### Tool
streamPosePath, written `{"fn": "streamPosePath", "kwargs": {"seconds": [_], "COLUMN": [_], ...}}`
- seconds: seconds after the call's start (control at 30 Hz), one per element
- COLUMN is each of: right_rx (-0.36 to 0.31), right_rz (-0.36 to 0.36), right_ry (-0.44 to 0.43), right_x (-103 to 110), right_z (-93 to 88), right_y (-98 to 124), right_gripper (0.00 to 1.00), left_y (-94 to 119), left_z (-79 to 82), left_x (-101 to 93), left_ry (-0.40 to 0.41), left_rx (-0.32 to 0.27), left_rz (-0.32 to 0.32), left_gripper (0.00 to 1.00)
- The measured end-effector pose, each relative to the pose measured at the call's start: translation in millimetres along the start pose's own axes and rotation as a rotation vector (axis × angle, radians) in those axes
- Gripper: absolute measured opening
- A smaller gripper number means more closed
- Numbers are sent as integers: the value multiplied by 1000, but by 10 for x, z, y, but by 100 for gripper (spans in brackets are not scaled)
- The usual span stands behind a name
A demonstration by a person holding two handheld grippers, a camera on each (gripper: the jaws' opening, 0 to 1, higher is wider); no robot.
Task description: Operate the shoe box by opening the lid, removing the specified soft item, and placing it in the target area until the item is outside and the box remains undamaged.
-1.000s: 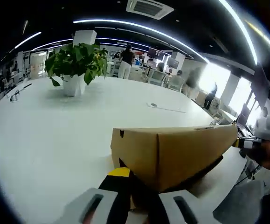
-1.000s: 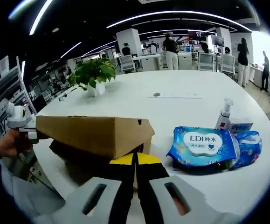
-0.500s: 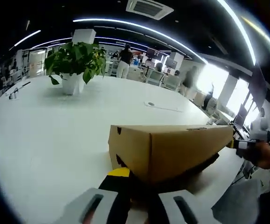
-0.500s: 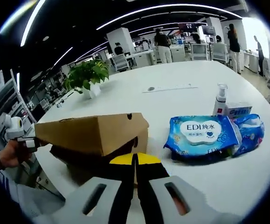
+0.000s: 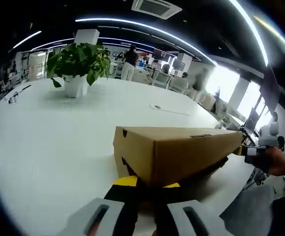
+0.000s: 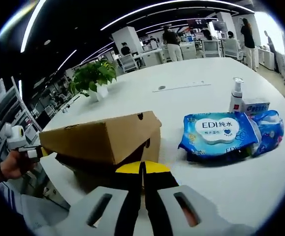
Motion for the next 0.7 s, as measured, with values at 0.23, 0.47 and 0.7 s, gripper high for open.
{"fn": "streamPosePath", "kwargs": {"seconds": [0.23,0.47,0.7], "right_rx": [5,4,0], "right_rz": [-8,-9,-1], "right_ry": [-10,-13,-26], "right_x": [-43,-55,-31], "right_z": [-53,-93,-134], "right_y": [-1,-1,-16], "right_gripper": [0,0,0], "left_y": [16,24,42], "left_z": [-44,-82,-122], "left_x": [-14,-32,-56], "left_ry": [-3,1,-6], "left_rx": [9,18,28], "left_rz": [-6,-13,-21], "left_gripper": [9,9,9]}}
Point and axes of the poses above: the point that each gripper's makers call its tool centre point, and the gripper's own axes: y roughly backward along the fingers, x roughly to its left, z roughly out of its top, the point moved 4 cm from there along y, roughly backward along the fingers, and after that the axes turned 13 degrees about -y, right-handed, at the moved point
